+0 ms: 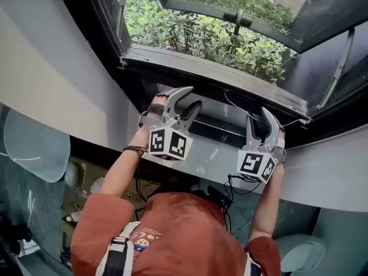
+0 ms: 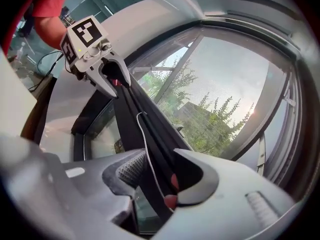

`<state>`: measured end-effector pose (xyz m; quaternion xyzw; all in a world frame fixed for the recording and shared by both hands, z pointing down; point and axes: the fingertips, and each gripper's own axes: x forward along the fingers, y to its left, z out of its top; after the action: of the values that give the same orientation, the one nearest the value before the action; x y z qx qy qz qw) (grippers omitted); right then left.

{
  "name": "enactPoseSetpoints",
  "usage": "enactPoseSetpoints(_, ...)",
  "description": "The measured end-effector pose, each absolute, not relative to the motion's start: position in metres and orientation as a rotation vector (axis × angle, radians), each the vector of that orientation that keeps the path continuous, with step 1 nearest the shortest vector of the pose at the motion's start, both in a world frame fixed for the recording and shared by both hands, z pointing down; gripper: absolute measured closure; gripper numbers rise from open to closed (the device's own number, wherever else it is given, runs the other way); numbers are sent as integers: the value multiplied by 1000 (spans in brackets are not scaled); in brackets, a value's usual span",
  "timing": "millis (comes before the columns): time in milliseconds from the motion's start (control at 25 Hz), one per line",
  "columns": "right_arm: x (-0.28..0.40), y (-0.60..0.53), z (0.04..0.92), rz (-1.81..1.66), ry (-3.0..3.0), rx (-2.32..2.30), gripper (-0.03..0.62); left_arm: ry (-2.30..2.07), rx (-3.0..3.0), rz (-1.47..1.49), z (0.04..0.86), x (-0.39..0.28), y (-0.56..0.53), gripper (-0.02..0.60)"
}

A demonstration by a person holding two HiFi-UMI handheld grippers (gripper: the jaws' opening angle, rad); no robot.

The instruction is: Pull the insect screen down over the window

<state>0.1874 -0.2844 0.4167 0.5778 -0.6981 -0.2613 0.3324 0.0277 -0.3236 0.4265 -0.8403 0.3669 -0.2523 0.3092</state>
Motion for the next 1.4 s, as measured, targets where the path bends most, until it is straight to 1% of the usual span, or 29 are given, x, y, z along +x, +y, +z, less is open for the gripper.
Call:
enactPoseSetpoints(200, 188, -272, 409, -710, -1850, 1623, 418, 1090, -2375, -490, 419, 22, -313, 376)
enactPoseSetpoints(640, 188, -246, 417, -611, -1948, 1739, 418, 1251, -2601, -261, 421, 16, -288, 376)
enactPoseSetpoints(880, 180, -233, 418, -499, -2061, 1809, 418, 1346, -2657, -167, 428, 3, -282, 376)
enactPoseSetpoints(1400, 173, -210, 430, -327, -2255, 1965, 418, 1465, -2676, -65, 446, -16, -255, 376)
